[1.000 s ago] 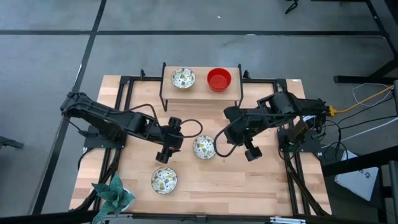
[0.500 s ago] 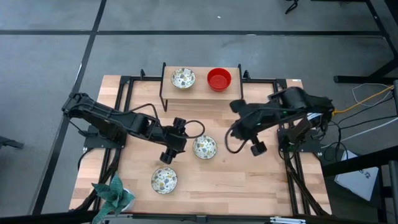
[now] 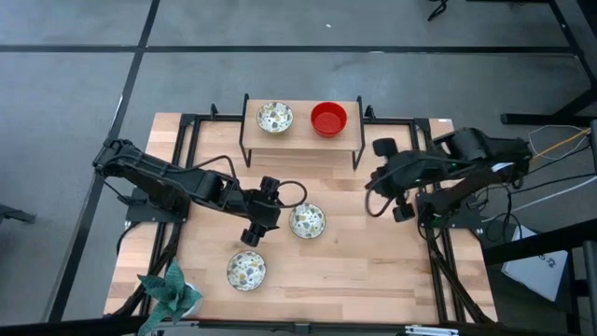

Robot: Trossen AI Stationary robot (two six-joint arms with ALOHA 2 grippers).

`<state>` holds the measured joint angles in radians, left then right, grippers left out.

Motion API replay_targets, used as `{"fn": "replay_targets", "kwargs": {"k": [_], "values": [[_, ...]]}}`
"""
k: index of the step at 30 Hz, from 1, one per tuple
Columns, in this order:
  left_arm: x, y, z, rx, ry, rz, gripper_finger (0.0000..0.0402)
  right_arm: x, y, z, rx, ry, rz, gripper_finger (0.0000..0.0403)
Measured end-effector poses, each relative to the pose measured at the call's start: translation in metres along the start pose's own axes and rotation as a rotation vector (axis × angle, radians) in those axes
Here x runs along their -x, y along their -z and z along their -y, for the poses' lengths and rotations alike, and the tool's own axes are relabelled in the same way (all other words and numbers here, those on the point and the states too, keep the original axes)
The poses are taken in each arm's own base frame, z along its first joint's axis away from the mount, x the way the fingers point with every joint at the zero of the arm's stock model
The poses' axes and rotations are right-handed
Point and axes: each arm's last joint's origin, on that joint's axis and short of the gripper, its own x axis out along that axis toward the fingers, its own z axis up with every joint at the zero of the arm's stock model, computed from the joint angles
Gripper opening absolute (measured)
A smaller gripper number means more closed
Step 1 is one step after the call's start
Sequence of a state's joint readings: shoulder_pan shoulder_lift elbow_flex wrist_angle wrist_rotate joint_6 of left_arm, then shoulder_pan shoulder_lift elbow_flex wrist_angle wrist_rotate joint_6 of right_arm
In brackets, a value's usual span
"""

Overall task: Pick & Place Mini bowls
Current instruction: Stack the right white patterned bowl on top of the white patterned bowl on the shelf

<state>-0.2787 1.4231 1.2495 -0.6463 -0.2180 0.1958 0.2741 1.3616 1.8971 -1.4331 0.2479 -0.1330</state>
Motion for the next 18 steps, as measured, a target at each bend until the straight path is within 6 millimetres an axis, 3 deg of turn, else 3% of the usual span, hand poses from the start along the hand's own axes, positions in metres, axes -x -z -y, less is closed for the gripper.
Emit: {"fn": "replay_targets", "kwargs": {"k": [8,18], "values": [[0.000,-0.001,0.000,0.007,0.000,0.007,0.0271,0.013,0.041,-0.002,-0.072,0.019,0.214,0.0002],[0.000,-0.006,-0.001,-0.064,-0.016,0.065,0.0271,0.000,0.097,-0.014,-0.128,0.022,0.427,0.0003]]}}
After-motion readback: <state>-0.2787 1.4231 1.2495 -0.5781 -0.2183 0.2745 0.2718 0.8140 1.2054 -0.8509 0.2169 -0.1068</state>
